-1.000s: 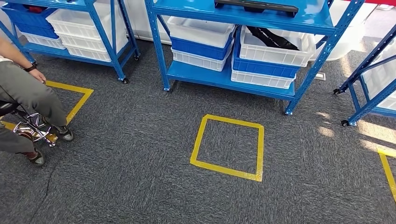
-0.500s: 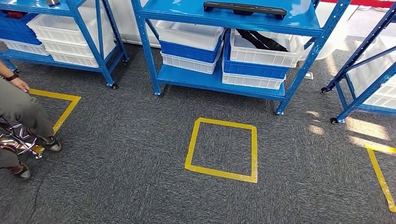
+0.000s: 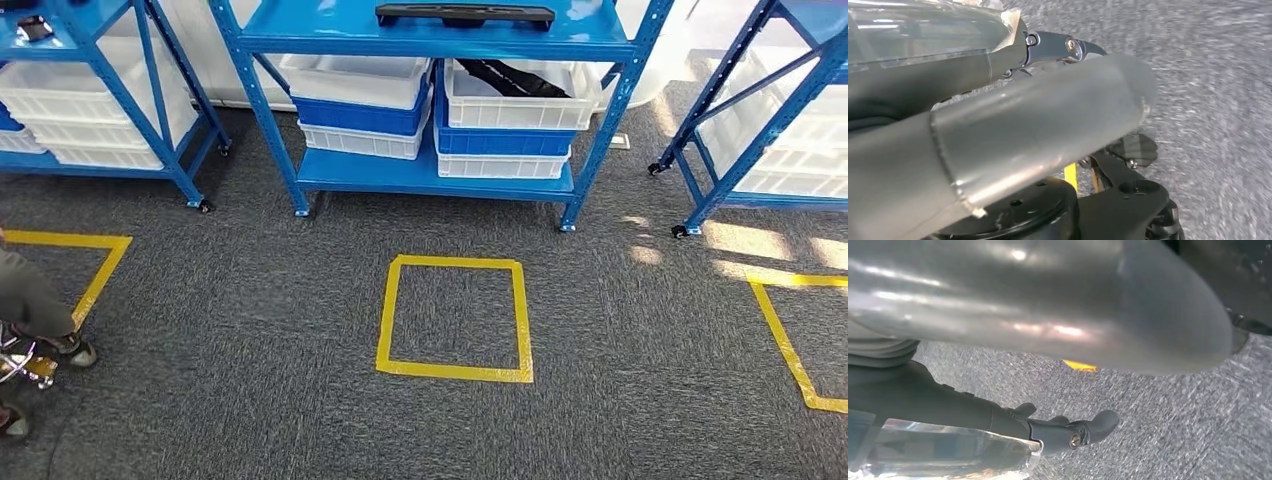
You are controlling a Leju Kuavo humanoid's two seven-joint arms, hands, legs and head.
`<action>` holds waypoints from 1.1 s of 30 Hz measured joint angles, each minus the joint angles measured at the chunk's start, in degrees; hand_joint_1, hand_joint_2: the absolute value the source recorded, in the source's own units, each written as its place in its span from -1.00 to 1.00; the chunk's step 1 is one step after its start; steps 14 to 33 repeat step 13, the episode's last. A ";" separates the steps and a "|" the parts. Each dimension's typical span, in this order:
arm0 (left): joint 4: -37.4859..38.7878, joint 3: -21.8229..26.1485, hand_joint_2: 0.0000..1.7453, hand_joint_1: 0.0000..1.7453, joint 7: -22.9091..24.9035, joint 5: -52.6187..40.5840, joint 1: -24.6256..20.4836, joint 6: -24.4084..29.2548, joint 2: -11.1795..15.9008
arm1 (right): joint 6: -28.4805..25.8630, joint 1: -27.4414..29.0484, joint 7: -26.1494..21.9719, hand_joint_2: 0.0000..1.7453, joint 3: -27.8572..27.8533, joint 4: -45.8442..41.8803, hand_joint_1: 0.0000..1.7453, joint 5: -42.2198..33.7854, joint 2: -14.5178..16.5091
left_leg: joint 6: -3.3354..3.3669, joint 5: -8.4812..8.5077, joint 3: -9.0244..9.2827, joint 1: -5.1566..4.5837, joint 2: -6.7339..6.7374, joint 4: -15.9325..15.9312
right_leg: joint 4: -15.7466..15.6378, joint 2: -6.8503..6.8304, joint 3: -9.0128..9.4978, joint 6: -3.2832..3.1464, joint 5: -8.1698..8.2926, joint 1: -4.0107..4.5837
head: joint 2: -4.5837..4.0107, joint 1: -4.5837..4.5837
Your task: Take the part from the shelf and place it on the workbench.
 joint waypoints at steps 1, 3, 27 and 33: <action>0.00 -0.01 -1.00 -1.00 0.01 0.00 0.00 0.01 0.01 | -0.06 -0.04 -0.04 -1.00 0.00 0.00 -1.00 0.12 0.02 | -0.27 -1.64 -1.66 0.13 -0.88 3.40 | -0.01 0.33 0.09 -0.29 -0.06 0.02 | -0.01 -0.05; 0.00 -0.01 -1.00 -1.00 0.01 0.00 0.07 0.03 0.01 | -0.17 -0.06 -0.14 -1.00 0.01 0.00 -1.00 0.37 0.06 | -0.67 -3.80 -5.49 0.34 -1.54 9.97 | 0.00 1.01 0.25 -0.63 -0.17 0.04 | -0.01 -0.10; 0.00 0.02 -1.00 -1.00 -0.25 -0.06 -0.13 0.32 0.27 | -0.24 0.13 -0.16 1.00 0.18 0.00 -1.00 0.82 0.16 | -0.01 5.34 -1.06 -0.10 -2.18 -4.06 | 0.09 2.41 0.23 0.11 -1.17 1.08 | -0.02 -0.05; 0.00 0.02 -1.00 -1.00 -0.25 -0.06 -0.13 0.32 0.27 | -0.24 0.13 -0.16 1.00 0.18 0.00 -1.00 0.82 0.16 | -0.01 5.34 -1.06 -0.10 -2.18 -4.06 | 0.09 2.41 0.23 0.11 -1.17 1.08 | -0.02 -0.05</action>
